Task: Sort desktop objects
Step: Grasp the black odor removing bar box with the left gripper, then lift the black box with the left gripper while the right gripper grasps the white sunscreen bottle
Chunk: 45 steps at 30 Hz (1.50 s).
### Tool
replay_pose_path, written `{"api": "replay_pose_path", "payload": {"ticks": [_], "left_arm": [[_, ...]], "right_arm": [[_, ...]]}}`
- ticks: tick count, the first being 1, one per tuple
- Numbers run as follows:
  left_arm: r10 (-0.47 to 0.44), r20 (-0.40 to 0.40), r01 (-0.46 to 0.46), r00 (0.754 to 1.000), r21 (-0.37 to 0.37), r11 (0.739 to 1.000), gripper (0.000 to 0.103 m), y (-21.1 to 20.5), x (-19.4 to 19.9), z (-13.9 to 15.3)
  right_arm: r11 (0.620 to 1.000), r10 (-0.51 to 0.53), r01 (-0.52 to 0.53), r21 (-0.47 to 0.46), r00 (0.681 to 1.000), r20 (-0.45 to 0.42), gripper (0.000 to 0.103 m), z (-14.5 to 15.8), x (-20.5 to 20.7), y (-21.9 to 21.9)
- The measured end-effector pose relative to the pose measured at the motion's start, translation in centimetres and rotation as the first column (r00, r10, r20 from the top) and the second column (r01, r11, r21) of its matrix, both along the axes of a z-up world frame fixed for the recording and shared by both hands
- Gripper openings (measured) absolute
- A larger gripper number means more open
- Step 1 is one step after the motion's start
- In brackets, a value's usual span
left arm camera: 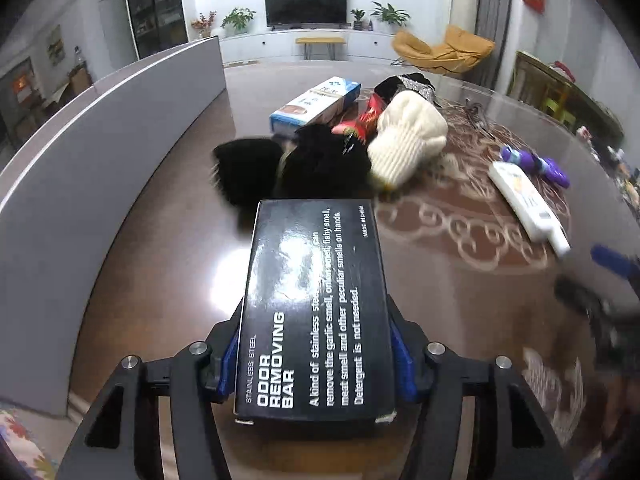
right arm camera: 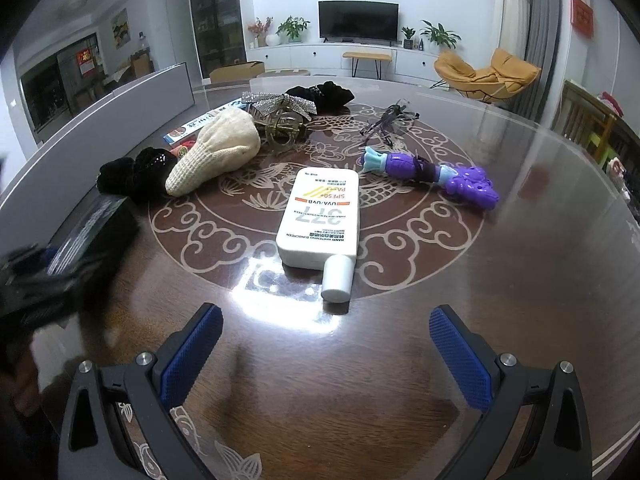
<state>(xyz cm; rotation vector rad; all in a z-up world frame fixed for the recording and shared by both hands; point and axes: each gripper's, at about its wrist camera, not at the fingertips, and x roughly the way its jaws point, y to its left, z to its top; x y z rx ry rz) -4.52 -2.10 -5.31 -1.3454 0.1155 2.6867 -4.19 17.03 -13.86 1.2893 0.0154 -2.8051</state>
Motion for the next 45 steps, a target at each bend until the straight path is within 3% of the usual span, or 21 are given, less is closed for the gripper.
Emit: {"api": "replay_pose_path", "payload": {"ticks": [1,3,5,8,11,19,23,31,36,40,41,42,43,44,45], "left_arm": [[0.002,0.003,-0.002,1.0,-0.008,1.0,0.066,-0.3,0.2,0.0],[0.024,0.006,-0.024,1.0,-0.05,0.998,0.089,-0.4,-0.1,-0.1],[0.043,0.004,-0.042,0.999,-0.081,0.996,0.097,-0.4,-0.7,-0.1],[0.068,0.036,-0.066,0.997,-0.055,0.996,0.103,-0.8,-1.8,-0.5],[0.085,0.066,-0.085,0.994,-0.008,0.996,0.103,-1.2,-3.0,-0.8],[0.049,0.027,-0.049,0.998,0.005,0.999,0.103,-1.5,-2.7,-1.1],[0.051,0.025,-0.052,0.998,0.004,0.999,0.103,-1.5,-2.8,-1.1],[0.052,0.025,-0.052,0.998,0.005,0.999,0.103,-1.5,-2.7,-1.1],[0.056,0.026,-0.056,0.998,0.006,0.998,0.103,-1.4,-2.7,-1.0],[0.085,0.036,-0.085,0.996,-0.001,0.996,0.103,-1.2,-2.4,-0.8],[0.078,0.043,-0.078,0.996,0.0,0.997,0.103,-1.2,-2.0,-0.7],[0.051,0.05,-0.051,0.997,-0.002,0.999,0.103,-1.0,-1.6,-0.7],[0.025,0.064,-0.025,0.998,-0.007,1.0,0.103,-0.7,-1.3,-0.7],[0.013,0.077,-0.012,0.997,-0.009,1.0,0.103,-0.5,-1.3,-0.6],[0.001,0.085,0.0,0.996,-0.011,1.0,0.089,-0.4,-1.3,-0.5]], "right_arm": [[1.0,0.001,-0.001,0.004,1.0,0.002,0.103,-0.1,0.0,-0.1],[1.0,0.003,-0.003,0.014,1.0,0.011,0.103,-0.2,-0.1,-0.2],[1.0,0.005,-0.005,0.025,1.0,0.02,0.103,-0.3,-0.3,-0.4],[0.999,-0.003,0.002,0.034,1.0,0.025,0.103,-0.4,-0.4,-0.3],[0.999,-0.016,0.015,0.036,1.0,0.024,0.103,-0.4,-0.4,-0.1],[0.999,-0.016,0.014,0.035,0.999,0.045,0.103,-0.8,-0.8,-0.1],[0.999,0.006,-0.002,-0.05,0.997,0.072,0.103,-1.0,-2.0,0.4],[0.999,0.009,-0.013,0.035,0.992,0.123,0.103,-1.4,-9.2,-1.4],[0.999,0.034,-0.037,0.031,0.995,0.094,0.103,-1.6,-9.8,-1.7],[0.996,0.074,-0.079,0.029,0.987,0.143,0.103,-1.4,-10.1,-1.6],[0.995,0.085,-0.091,0.028,0.982,0.169,0.101,-1.3,-10.3,-1.6],[0.996,0.082,-0.089,0.029,0.981,0.175,0.089,-1.2,-10.2,-1.5],[0.996,0.083,-0.088,0.028,0.983,0.163,0.064,-0.8,-9.9,-1.4],[0.995,0.087,-0.093,0.03,0.984,0.153,0.053,-0.5,-9.7,-1.4],[0.995,0.096,-0.1,0.022,0.983,0.157,0.052,-0.3,-9.6,-1.3]]}}
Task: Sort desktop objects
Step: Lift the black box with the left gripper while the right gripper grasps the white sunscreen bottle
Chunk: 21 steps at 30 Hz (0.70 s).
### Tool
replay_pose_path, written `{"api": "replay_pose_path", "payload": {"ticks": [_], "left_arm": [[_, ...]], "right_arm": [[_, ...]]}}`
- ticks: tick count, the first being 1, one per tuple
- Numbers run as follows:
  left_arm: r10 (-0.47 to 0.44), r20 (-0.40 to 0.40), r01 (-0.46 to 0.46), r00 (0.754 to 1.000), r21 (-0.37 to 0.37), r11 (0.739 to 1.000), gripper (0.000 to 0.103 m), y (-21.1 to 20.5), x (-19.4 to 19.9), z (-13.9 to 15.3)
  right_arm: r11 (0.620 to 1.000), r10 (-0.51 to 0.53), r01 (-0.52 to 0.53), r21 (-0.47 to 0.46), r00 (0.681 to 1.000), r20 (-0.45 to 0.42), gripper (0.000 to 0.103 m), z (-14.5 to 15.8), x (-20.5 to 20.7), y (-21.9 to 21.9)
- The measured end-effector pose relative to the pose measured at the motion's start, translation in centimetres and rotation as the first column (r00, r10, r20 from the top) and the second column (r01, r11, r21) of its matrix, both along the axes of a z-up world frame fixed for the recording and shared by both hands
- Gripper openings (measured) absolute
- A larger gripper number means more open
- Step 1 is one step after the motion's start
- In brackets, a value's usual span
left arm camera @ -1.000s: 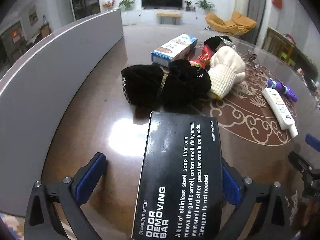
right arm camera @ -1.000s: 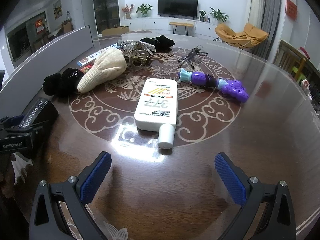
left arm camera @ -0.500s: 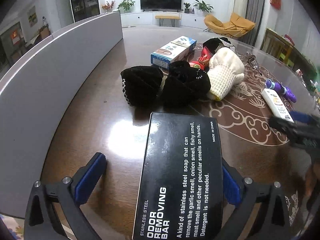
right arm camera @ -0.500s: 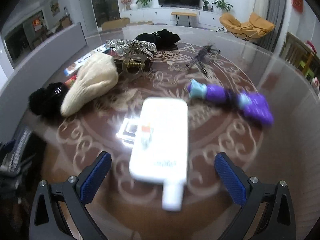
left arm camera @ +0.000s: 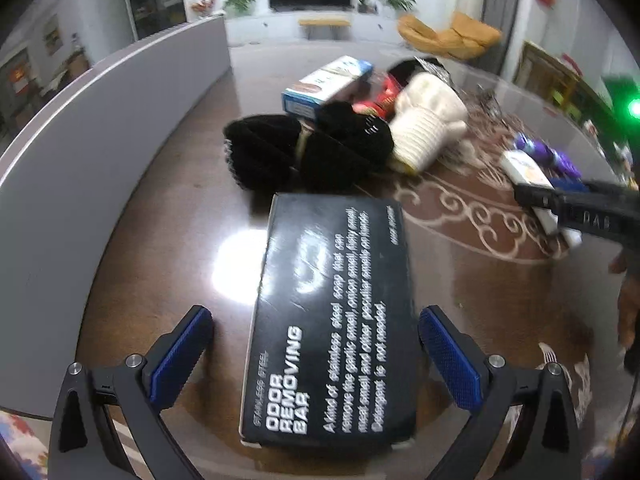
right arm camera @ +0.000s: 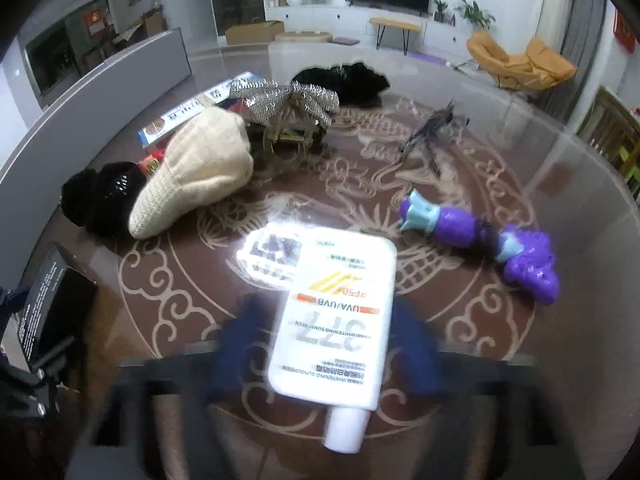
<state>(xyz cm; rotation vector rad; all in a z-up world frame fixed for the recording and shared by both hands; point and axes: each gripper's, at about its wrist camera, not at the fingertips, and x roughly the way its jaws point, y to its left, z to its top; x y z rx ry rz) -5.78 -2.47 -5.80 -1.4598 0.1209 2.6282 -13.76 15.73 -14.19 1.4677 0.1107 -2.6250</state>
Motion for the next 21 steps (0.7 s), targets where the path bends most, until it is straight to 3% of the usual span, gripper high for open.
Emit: {"api": "replay_pose_path", "payload": {"ticks": [2,4,12,18,21], "left_arm": [[-0.024,-0.034,0.025,0.999,0.01,1.0,0.057,0.0,0.3,0.8],[-0.021,-0.027,0.021,0.999,0.005,1.0,0.057,-0.3,0.4,1.1],[0.022,-0.07,-0.013,0.997,0.129,0.992,0.057,-3.8,4.7,3.8],[0.073,-0.159,-0.037,0.985,0.218,0.975,0.057,-7.9,6.0,10.4],[0.128,-0.196,-0.08,0.972,0.236,0.968,0.057,-12.1,5.5,14.1]], "right_arm": [[1.0,0.013,-0.013,-0.012,1.0,0.013,0.052,0.1,0.3,0.1],[0.999,0.036,-0.034,-0.038,0.999,0.032,0.052,0.3,1.1,0.1],[0.987,0.121,-0.116,-0.107,0.991,0.047,0.052,2.2,6.1,0.0],[0.967,0.196,-0.191,-0.171,0.981,0.01,0.052,5.6,5.6,-3.6],[0.945,0.25,-0.251,-0.208,0.968,-0.033,0.052,8.3,4.5,-7.5]]}}
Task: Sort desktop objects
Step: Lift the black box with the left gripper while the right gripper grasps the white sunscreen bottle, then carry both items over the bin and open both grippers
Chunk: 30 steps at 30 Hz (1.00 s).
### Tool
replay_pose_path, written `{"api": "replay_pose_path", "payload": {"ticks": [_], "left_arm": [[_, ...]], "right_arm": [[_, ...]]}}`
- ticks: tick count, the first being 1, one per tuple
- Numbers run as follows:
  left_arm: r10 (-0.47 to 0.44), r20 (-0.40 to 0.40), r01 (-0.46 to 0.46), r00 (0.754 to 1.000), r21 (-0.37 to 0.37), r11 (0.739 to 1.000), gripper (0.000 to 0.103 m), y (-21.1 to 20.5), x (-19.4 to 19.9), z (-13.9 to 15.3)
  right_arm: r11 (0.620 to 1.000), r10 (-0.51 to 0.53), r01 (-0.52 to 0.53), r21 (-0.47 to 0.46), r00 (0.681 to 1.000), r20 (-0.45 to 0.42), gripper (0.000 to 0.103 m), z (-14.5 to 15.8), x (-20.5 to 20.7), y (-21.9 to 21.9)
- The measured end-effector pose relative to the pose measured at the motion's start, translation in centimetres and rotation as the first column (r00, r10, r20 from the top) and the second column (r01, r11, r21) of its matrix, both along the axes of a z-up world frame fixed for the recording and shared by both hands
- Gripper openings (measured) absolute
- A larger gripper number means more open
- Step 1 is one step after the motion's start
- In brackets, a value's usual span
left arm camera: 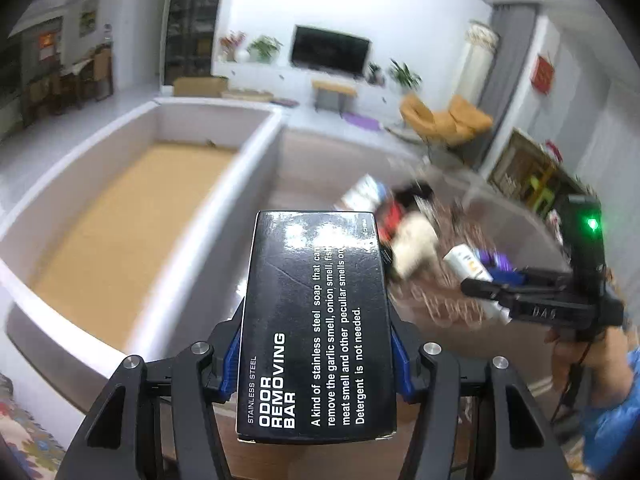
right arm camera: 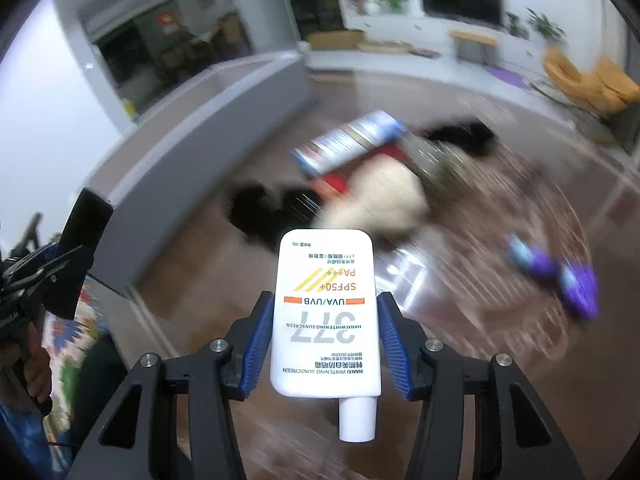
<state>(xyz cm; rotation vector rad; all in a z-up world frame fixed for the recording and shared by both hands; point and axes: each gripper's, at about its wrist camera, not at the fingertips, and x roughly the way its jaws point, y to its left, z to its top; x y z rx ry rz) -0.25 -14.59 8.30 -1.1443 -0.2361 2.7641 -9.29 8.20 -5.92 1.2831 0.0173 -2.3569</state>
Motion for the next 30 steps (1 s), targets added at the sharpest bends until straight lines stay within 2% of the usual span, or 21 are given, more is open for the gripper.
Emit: {"api": "replay_pose_path", "payload": {"ticks": [5,9,12,16,19,21,24,28,30], "left_arm": [[0.144,-0.002,-0.144,0.99,-0.048,0.988,0.057,-7.9,-2.2,2.7],[0.268,0.07,-0.265,0.961,-0.058,0.963,0.057,-14.8,-4.6,1.4],[0.31,0.124,-0.304,0.942,-0.071,0.95,0.057,-17.4,-5.8,-0.7],[0.324,0.174,-0.309,0.93,-0.107,0.945,0.057,-18.9,-6.9,-3.1],[0.314,0.173,-0.295,0.934,-0.128,0.947,0.058,-18.7,-7.4,-3.6],[0.34,0.169,-0.315,0.925,-0.158,0.936,0.059,-18.9,-7.8,-3.9],[0.362,0.177,-0.342,0.915,-0.133,0.93,0.065,-19.5,-8.2,-4.5],[0.383,0.137,-0.368,0.914,-0.119,0.922,0.07,-19.3,-7.6,-4.1],[0.39,0.113,-0.376,0.914,-0.127,0.918,0.071,-18.9,-6.8,-3.6]], "right_arm": [[0.986,0.11,-0.116,-0.12,0.992,-0.056,0.052,5.0,-2.2,-9.1],[0.958,0.211,-0.226,-0.175,0.972,-0.1,0.052,7.2,-3.6,-18.0],[0.945,0.269,-0.284,-0.161,0.957,-0.108,0.052,6.8,-4.6,-24.2],[0.946,0.298,-0.306,-0.11,0.951,-0.079,0.052,4.1,-6.0,-29.7],[0.947,0.307,-0.31,-0.082,0.95,-0.049,0.052,2.0,-6.4,-31.7],[0.949,0.303,-0.304,-0.079,0.953,-0.029,0.053,0.6,-6.9,-32.3],[0.956,0.282,-0.281,-0.082,0.959,-0.004,0.061,-0.7,-7.5,-32.4],[0.956,0.264,-0.27,-0.113,0.962,-0.063,0.074,0.1,-7.1,-30.9],[0.957,0.253,-0.264,-0.122,0.962,-0.099,0.077,1.7,-7.0,-28.5]]}}
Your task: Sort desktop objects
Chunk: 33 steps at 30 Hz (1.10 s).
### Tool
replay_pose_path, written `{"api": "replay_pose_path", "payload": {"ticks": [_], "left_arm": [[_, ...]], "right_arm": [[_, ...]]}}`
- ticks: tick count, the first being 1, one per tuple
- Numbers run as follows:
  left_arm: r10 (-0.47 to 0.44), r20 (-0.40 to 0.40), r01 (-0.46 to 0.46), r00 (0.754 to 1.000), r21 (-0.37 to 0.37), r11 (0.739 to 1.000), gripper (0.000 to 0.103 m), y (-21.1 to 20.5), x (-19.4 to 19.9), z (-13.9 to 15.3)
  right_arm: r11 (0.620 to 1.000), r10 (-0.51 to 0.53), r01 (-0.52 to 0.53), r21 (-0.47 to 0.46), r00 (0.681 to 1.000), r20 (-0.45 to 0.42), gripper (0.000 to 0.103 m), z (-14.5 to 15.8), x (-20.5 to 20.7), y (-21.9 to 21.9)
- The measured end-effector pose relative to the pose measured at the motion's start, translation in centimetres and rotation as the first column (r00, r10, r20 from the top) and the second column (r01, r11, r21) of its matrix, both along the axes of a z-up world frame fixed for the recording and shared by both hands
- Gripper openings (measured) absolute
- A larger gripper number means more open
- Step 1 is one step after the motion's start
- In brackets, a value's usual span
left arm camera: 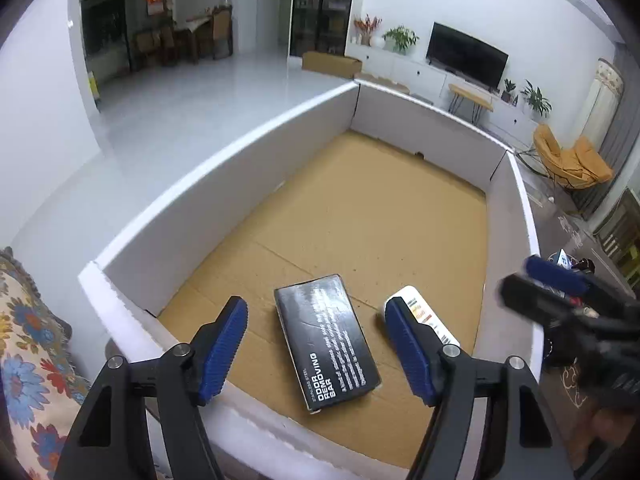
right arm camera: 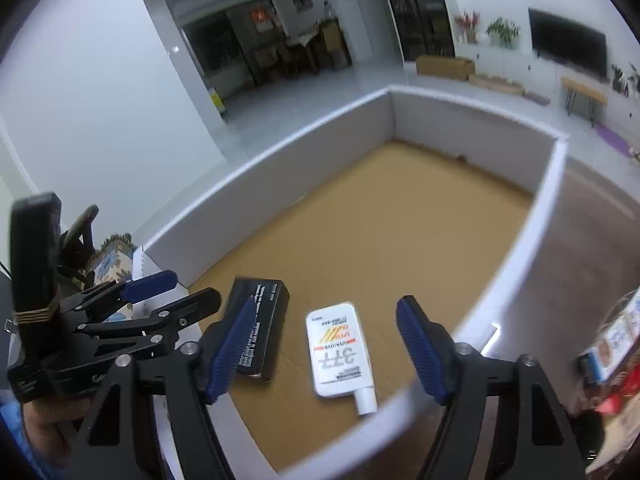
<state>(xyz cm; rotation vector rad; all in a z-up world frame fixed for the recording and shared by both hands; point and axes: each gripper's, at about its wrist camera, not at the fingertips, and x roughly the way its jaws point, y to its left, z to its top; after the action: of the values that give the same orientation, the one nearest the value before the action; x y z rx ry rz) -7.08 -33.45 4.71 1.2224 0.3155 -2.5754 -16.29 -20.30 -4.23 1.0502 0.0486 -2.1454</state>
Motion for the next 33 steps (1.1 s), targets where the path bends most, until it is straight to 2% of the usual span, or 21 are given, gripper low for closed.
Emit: {"api": "replay_pose_path", "payload": {"ticks": [3,4,6,8,10,11,12,14,15,18,20,23,24,27,28,30,33], "left_arm": [[-0.039,-0.046,0.039,0.998,0.002,0.999,0.071,2.0,1.2,1.1],[-0.065,-0.06,0.065,0.996,-0.002,0.998,0.071,3.0,1.8,1.5],[-0.14,-0.089,0.14,0.986,-0.004,0.99,0.072,6.0,2.9,2.2],[-0.229,-0.106,0.23,0.968,0.005,0.973,0.075,9.6,4.0,2.4],[-0.331,-0.119,0.336,0.936,0.016,0.942,0.081,13.7,5.5,2.1],[-0.378,-0.12,0.382,0.918,0.019,0.924,0.088,15.8,5.9,1.7],[-0.423,-0.111,0.428,0.899,0.023,0.904,0.094,18.0,6.0,1.0],[-0.489,-0.069,0.492,0.869,0.024,0.87,0.095,21.8,5.6,-0.9],[-0.522,-0.018,0.523,0.852,0.008,0.853,0.095,24.1,5.2,-2.9],[-0.543,0.084,0.546,0.836,-0.023,0.837,0.095,27.8,4.1,-6.6],[-0.543,0.112,0.547,0.832,-0.007,0.837,0.095,29.2,3.0,-8.5],[-0.524,0.121,0.528,0.843,0.001,0.849,0.095,30.6,1.5,-9.9],[-0.514,0.109,0.519,0.851,-0.025,0.854,0.095,31.0,0.9,-9.9],[-0.51,0.108,0.517,0.853,-0.041,0.855,0.096,32.2,-0.6,-10.0],[-0.51,0.11,0.517,0.853,-0.055,0.854,0.097,32.5,-1.2,-10.1],[-0.506,0.097,0.512,0.857,-0.056,0.857,0.103,32.4,-1.5,-10.1],[-0.5,0.072,0.504,0.863,-0.058,0.862,0.103,32.2,-2.2,-10.3]], "right_arm": [[0.999,-0.036,0.035,-0.022,0.998,-0.049,0.087,1.3,1.1,3.1],[0.998,-0.055,0.054,-0.024,0.996,-0.073,0.093,1.5,1.6,4.6],[0.995,-0.1,0.1,-0.014,0.988,-0.118,0.097,1.8,2.2,8.0],[0.989,-0.143,0.146,0.013,0.977,-0.156,0.098,0.9,3.3,11.9],[0.977,-0.194,0.206,0.055,0.966,-0.17,0.098,-0.5,4.1,16.7],[0.967,-0.225,0.241,0.079,0.96,-0.168,0.098,-1.4,4.6,19.0],[0.954,-0.263,0.282,0.104,0.951,-0.161,0.098,-2.5,5.1,21.6],[0.922,-0.335,0.355,0.157,0.932,-0.14,0.098,-4.6,6.1,26.5],[0.909,-0.356,0.376,0.183,0.925,-0.133,0.098,-5.2,6.4,27.9],[0.863,-0.412,0.43,0.267,0.903,-0.123,0.098,-7.7,7.9,33.3],[0.839,-0.436,0.453,0.302,0.891,-0.127,0.098,-8.8,8.6,35.8],[0.823,-0.458,0.472,0.315,0.88,-0.123,0.098,-9.8,9.1,37.6],[0.822,-0.463,0.476,0.313,0.878,-0.12,0.098,-10.0,9.3,38.0],[0.816,-0.479,0.491,0.306,0.87,-0.12,0.098,-9.9,9.0,38.5],[0.81,-0.481,0.49,0.322,0.869,-0.113,0.102,-10.1,8.7,38.3],[0.808,-0.49,0.495,0.319,0.866,-0.1,0.103,-10.3,8.6,38.5],[0.812,-0.503,0.5,0.301,0.861,-0.073,0.103,-10.6,8.3,38.5]]}}
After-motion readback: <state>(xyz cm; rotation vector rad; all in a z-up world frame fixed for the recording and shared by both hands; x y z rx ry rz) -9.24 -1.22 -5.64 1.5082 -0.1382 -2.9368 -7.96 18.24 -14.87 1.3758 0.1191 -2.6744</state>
